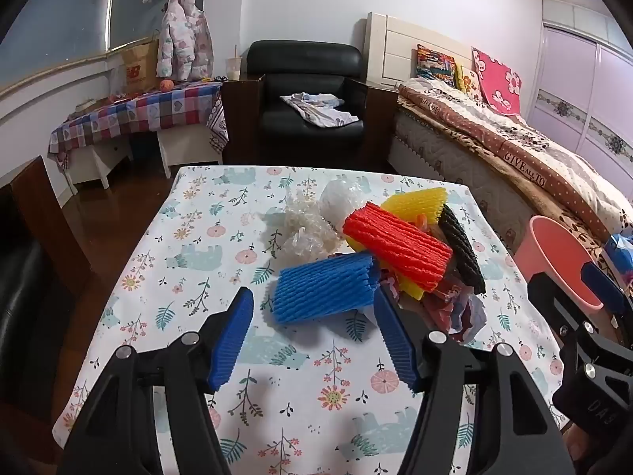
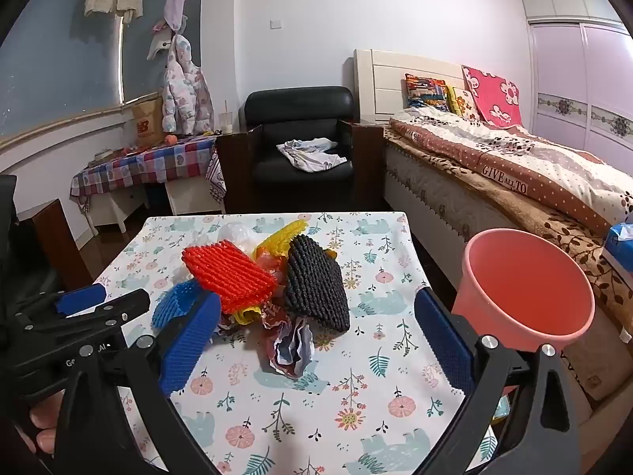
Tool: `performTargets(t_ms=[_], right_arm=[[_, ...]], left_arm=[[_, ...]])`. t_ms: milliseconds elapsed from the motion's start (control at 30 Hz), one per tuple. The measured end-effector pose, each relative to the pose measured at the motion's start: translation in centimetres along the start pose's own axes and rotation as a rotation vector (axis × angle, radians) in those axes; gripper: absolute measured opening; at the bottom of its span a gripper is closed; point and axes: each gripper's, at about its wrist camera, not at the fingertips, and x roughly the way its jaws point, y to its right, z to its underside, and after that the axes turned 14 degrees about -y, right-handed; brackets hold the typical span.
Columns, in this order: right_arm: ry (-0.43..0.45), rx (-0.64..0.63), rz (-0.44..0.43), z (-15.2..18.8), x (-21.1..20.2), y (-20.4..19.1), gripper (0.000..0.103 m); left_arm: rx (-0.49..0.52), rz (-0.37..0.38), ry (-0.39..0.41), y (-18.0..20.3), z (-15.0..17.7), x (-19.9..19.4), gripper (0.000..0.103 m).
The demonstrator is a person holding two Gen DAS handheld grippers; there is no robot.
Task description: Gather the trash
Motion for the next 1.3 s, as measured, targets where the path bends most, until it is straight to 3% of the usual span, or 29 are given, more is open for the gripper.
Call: performTargets(t_ms=[1300], right_arm=[[0.094,0.016,0.026,-0.1,-2.1,0.1,0.099]], left_arm=[[-0.003,0.005,0.002,0.3,0.4,0.1,0.063]])
